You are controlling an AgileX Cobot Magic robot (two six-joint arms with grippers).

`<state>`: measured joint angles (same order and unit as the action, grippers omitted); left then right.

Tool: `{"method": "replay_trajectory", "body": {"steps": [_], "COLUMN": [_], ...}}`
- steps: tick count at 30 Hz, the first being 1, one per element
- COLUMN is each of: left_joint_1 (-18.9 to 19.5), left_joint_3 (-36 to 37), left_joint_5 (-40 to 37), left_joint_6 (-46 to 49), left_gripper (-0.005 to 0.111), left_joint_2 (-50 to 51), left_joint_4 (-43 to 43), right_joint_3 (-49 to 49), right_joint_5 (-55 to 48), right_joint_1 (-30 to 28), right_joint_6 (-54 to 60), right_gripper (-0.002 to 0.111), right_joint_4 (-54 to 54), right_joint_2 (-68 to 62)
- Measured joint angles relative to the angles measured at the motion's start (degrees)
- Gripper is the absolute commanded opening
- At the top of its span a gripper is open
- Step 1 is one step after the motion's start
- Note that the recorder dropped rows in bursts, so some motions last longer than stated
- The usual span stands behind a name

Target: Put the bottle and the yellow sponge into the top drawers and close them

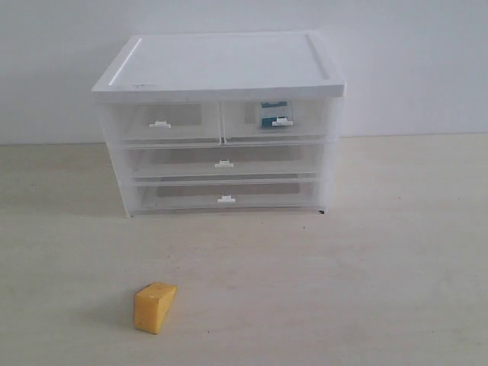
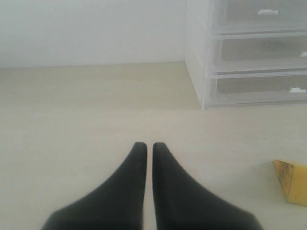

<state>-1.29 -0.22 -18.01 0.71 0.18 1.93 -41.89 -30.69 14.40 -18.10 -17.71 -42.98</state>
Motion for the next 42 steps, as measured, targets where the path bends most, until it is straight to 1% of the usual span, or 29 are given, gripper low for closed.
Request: {"method": "replay_trajectory", "body": {"steps": [5,9,21,23,24,26,27,28,31,36,39,41,42], "left_joint_1": [0.0,0.0,0.0,0.0,0.0,0.0,0.0,0.0,0.0,0.0,0.0,0.0,0.0], "left_joint_3": [0.0,0.0,0.0,0.0,0.0,0.0,0.0,0.0,0.0,0.0,0.0,0.0,0.0], "left_joint_5": [0.0,0.0,0.0,0.0,0.0,0.0,0.0,0.0,0.0,0.0,0.0,0.0,0.0], "left_joint_6": [0.0,0.0,0.0,0.0,0.0,0.0,0.0,0.0,0.0,0.0,0.0,0.0,0.0], "left_gripper": [0.004,0.004,0.004,0.004,0.004,0.004,0.004,0.004,0.004,0.004,0.004,0.004,0.004], "left_joint_2": [0.0,0.0,0.0,0.0,0.0,0.0,0.0,0.0,0.0,0.0,0.0,0.0,0.0], "left_joint_4": [0.0,0.0,0.0,0.0,0.0,0.0,0.0,0.0,0.0,0.0,0.0,0.0,0.0], "right_joint_3": [4.8,5.8,6.3,9.6,13.7,20.0,22.6,26.0,31.3,35.5,37.0,38.8,39.4], "right_joint_5": [2.3,1.6,2.1,7.1,12.9,18.6,19.5,20.1,20.4,20.5,20.5,20.6,20.7], "right_joint_1": [0.0,0.0,0.0,0.8,0.8,0.8,0.8,0.8,0.6,0.6,0.6,0.6,0.6], "right_joint_6": [-0.6,-0.8,0.5,2.4,4.1,5.6,5.9,6.0,6.1,6.1,10.2,16.0,17.1], "right_gripper": [0.000,0.000,0.000,0.000,0.000,0.000,0.000,0.000,0.000,0.000,0.000,0.000,0.000], "right_joint_4": [-0.1,-0.1,-1.0,-2.5,-3.4,-4.0,-4.0,-4.1,-4.1,-3.7,1.1,6.7,8.1], "right_joint_2": [8.1,11.5,13.2,15.0,17.6,22.8,24.6,27.5,31.0,31.4,32.8,35.4,36.2]}}
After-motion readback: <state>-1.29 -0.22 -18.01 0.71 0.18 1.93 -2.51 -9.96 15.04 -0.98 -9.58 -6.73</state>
